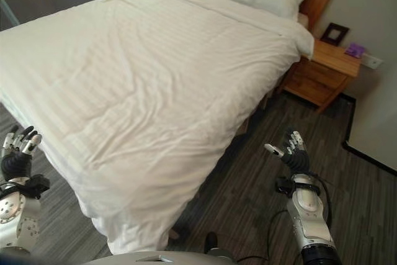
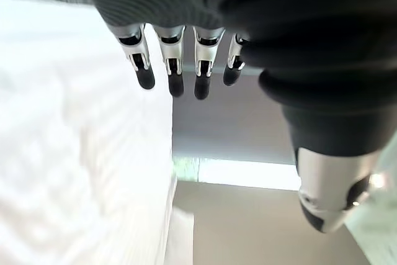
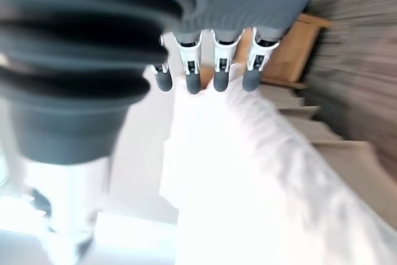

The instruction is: Making the bed.

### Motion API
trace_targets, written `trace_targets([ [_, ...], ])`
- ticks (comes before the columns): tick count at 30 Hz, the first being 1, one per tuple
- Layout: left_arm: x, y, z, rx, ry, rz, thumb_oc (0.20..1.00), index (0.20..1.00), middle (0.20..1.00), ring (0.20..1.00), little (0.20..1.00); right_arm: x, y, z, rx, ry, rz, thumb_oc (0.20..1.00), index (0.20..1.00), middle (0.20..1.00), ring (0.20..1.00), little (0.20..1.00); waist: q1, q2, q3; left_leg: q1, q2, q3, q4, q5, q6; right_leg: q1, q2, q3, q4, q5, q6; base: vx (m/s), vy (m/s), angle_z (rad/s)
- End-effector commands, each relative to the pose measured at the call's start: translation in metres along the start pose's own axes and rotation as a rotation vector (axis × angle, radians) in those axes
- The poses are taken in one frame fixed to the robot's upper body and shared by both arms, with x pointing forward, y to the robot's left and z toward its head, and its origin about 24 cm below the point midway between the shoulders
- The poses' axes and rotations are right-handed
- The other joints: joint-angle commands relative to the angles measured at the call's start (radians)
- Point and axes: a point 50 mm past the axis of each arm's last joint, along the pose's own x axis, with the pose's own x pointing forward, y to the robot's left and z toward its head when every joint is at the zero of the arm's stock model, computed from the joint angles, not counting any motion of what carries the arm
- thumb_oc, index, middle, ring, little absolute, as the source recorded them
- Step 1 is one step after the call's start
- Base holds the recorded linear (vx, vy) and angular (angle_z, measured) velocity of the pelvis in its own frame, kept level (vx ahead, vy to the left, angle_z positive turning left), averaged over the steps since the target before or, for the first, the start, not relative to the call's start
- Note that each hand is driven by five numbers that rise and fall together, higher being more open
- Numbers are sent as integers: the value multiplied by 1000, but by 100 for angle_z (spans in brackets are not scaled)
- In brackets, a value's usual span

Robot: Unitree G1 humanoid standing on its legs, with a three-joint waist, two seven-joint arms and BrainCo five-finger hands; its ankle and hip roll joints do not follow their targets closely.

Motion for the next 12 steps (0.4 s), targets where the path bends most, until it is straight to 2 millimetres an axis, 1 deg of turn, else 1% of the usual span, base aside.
trace_targets([
  [1,12,-21,14,97,-86,-126,1000,1000,1000,1000,1000,18,4,28,-185,-115,72,1000,1000,1000,1000,1000,0,39,26,69,-2,28,17,-86,30,39,-52,22,18,-98,77,17,7,-14],
  [2,6,-49,9,169,-76,-245,1000,1000,1000,1000,1000,15,10,24,-317,-107,97,1000,1000,1000,1000,1000,0,35,21,80,-3,25,17,-92,35,52,-53,23,18,-101,77,20,15,-11],
  [5,-2,-80,-10,251,-19,-369,1000,1000,1000,1000,1000,16,26,12,-343,-61,111,1000,1000,1000,1000,1000,1,29,15,95,-6,22,17,-101,40,71,-54,25,18,-103,78,0,0,0],
  [6,-7,-85,-17,245,15,-387,1000,1000,1000,1000,1000,16,32,10,-397,-61,139,1000,1000,1000,1000,1000,4,27,14,99,-6,22,17,-103,42,73,-54,25,19,-104,78,0,0,0],
  [7,-7,-86,-17,245,15,-387,1000,1000,1000,1000,1000,16,33,10,-399,-61,139,1000,1000,1000,1000,1000,4,27,15,100,-6,22,17,-103,42,75,-54,25,19,-104,78,0,0,0],
  [8,-13,-92,-28,280,62,-408,1000,1000,1000,1000,1000,13,47,6,-465,-59,209,1000,1000,1000,1000,1000,9,22,15,105,-6,18,17,-105,43,80,-54,24,21,-106,77,0,0,0],
  [10,-17,-96,-35,339,82,-425,1000,1000,1000,1000,1000,9,58,1,-446,-48,245,1000,1000,1000,1000,1000,12,16,16,109,-7,15,17,-107,45,86,-53,23,22,-108,77,0,0,0],
  [12,-20,-97,-42,352,111,-424,1000,1000,1000,1000,1000,9,67,-1,-433,-45,273,1000,1000,1000,1000,1000,15,12,17,113,-6,14,17,-107,45,90,-53,21,23,-108,76,0,0,0],
])
